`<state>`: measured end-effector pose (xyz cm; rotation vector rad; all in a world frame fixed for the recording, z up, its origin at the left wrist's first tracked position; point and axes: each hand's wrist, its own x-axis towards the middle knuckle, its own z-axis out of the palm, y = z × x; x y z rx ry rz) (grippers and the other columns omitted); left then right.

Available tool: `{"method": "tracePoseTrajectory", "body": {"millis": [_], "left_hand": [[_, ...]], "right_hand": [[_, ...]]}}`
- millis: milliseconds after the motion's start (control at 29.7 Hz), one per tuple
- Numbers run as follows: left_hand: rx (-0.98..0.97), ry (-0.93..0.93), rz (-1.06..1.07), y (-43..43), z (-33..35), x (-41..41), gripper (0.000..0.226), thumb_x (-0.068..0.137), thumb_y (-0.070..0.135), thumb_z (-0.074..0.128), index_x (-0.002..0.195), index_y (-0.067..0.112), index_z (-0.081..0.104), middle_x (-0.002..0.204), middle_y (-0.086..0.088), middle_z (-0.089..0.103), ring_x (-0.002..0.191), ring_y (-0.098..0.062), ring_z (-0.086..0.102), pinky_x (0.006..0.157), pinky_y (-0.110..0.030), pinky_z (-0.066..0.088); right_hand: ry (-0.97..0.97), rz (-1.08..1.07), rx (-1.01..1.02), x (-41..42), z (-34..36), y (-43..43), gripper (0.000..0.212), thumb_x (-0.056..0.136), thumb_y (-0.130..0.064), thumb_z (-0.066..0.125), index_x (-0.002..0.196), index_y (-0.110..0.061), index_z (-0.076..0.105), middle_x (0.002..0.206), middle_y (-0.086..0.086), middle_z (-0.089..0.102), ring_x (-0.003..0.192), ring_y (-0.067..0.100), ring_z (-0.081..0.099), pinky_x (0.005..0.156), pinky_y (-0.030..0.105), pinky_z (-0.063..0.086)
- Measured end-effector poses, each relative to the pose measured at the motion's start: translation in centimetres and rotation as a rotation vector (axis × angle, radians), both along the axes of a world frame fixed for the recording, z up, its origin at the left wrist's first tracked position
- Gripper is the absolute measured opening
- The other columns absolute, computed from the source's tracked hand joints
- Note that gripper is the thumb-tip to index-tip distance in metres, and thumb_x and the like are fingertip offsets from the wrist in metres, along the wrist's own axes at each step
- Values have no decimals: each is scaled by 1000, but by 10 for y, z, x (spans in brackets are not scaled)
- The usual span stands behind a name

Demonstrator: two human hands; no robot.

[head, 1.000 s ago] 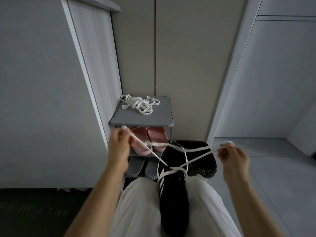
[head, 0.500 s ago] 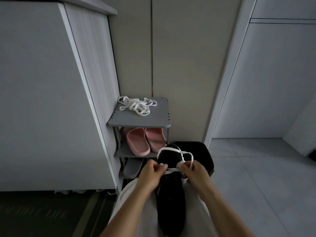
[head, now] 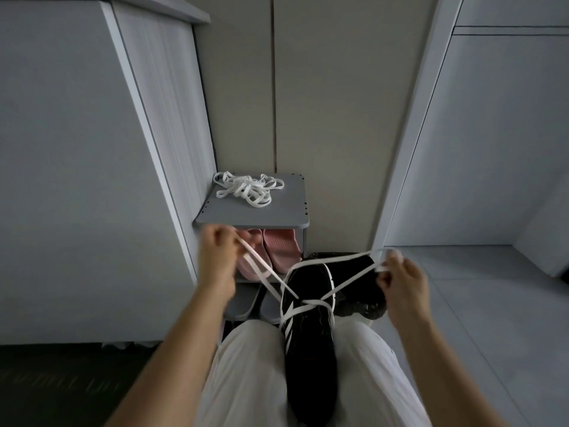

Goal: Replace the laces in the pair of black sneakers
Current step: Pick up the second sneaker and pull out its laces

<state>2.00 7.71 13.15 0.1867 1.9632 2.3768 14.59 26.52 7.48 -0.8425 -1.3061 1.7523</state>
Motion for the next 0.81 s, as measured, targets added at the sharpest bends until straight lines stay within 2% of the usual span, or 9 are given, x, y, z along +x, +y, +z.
{"method": "tracePoseTrajectory", "body": {"millis": [67,101,168,269,370,437,571,672,807], "left_hand": [[201,24,30,-15,27,-18,22,97,3,35,77,12,38,67,-10,44,45,-4,57,50,-17,50],[174,54,27,-19,30,-23,19,96,4,39,79,13,40,65,-8,46,40,-10,55,45,-22,50],[-44,90,-64,-17,16,-20,16,95,6,42,81,13,43,60,-5,51,37,-10,51,41,-20,43],[-446,68,-371,-1,-29,11,7,94,12,50,90,16,45,62,-1,57,36,-1,47,39,-19,36],[-659,124,-546,6,-78,28,23,90,14,56,106,23,42,92,-2,58,67,-3,57,57,-15,42],[-704,203,-556,8,-94,32,18,89,14,58,101,19,46,100,-3,56,90,-11,56,67,-9,38],[-823,182,-541,12,-96,25,24,92,23,54,71,20,42,65,3,47,60,-9,43,58,-24,33],[-808,180,-560,9,-91,19,28,94,20,51,67,19,43,56,4,47,50,-7,42,58,-27,34],[-538,58,-364,-2,-67,9,23,94,8,46,71,13,50,49,2,49,36,-3,41,47,-23,34]], "right_hand": [[89,-55,-60,7,11,11,29,97,-19,47,69,-15,48,54,-3,44,45,3,38,43,13,36],[55,-39,-52,7,12,10,28,98,-20,45,70,-15,49,59,-1,44,49,5,39,47,15,37],[-64,70,-22,4,0,2,26,98,-21,43,76,-12,53,69,3,49,59,10,43,57,22,38],[-180,265,34,0,-24,-21,21,96,-19,49,80,-9,59,70,4,61,62,12,49,56,23,38],[-303,385,167,0,-36,-38,14,91,-16,58,77,-12,59,61,-2,57,55,6,49,49,15,38],[-362,433,278,0,-37,-47,8,87,-15,64,81,-15,58,64,-3,55,57,6,50,50,10,39],[-486,477,443,-3,-35,-49,19,85,-15,65,73,-20,51,66,-6,52,60,7,49,54,13,38],[-527,489,485,-4,-38,-45,29,88,-16,61,63,-17,46,60,-4,48,57,10,44,55,21,35],[-178,240,113,4,-35,-29,28,93,-8,51,66,-10,50,52,-1,46,46,8,41,40,15,32]]}}
